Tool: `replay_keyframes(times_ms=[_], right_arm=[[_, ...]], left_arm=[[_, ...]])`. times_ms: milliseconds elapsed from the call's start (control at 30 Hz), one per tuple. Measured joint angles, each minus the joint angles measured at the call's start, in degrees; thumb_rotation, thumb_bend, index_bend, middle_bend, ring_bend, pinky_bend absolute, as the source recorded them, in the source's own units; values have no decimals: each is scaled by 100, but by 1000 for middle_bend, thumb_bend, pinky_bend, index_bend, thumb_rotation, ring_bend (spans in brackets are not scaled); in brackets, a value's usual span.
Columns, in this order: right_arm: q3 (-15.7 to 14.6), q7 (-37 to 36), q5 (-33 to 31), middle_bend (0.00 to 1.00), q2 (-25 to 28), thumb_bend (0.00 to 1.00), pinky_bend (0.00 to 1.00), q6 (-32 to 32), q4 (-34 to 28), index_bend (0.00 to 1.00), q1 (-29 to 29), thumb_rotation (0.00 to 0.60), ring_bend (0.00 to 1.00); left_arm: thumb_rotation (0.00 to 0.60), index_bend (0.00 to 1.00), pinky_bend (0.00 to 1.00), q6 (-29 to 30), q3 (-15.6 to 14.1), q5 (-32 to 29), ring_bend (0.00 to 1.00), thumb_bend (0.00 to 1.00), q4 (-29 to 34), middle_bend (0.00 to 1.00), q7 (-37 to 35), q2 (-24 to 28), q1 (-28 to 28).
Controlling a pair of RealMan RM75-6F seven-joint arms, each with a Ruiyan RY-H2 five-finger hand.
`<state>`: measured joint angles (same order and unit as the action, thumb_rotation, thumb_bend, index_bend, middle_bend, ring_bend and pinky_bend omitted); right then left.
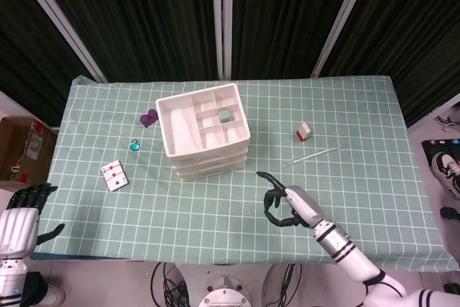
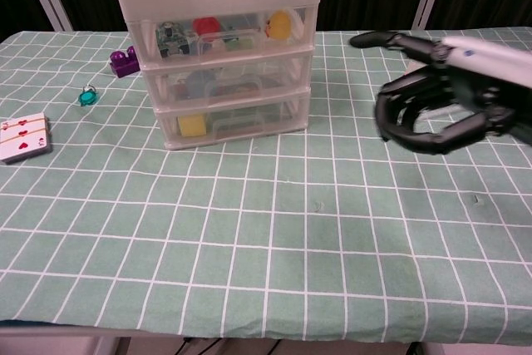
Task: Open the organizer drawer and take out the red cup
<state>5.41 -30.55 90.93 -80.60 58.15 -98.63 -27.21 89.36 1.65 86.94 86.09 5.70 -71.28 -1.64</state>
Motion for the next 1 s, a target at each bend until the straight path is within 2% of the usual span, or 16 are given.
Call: replay_keyframes(times_ms=[167, 333, 433, 633, 1000], right_arm=[[285, -1094, -549, 566, -721, 463, 581, -685, 341, 63, -551, 600, 528], [575, -2031, -883, 564, -1310, 477, 581, -1124, 778, 63, -972, 600, 528], [724, -2308, -993, 559, -1611, 477, 581, -1259, 1080, 63, -1185, 600, 529], [953, -2474, -1120, 555, -1920, 477, 581, -1402, 1389, 63, -1493, 600, 528], [1105, -2485, -1253, 553, -2113, 477, 581, -1510, 1637, 63, -1784, 600, 529]], left_arm=[[600, 240, 189, -4, -2, -31, 165, 41, -106, 192, -100, -14, 22], [600, 240, 189, 12, -2, -50, 165, 40, -178, 192, -174, -21, 48], [600, 240, 189, 12, -1, -66, 165, 41, -211, 192, -201, -21, 60], [600, 240, 189, 12, 8, -72, 165, 41, -240, 192, -229, -22, 65], [600, 240, 189, -33, 25, -97, 165, 41, -302, 192, -265, -38, 48]])
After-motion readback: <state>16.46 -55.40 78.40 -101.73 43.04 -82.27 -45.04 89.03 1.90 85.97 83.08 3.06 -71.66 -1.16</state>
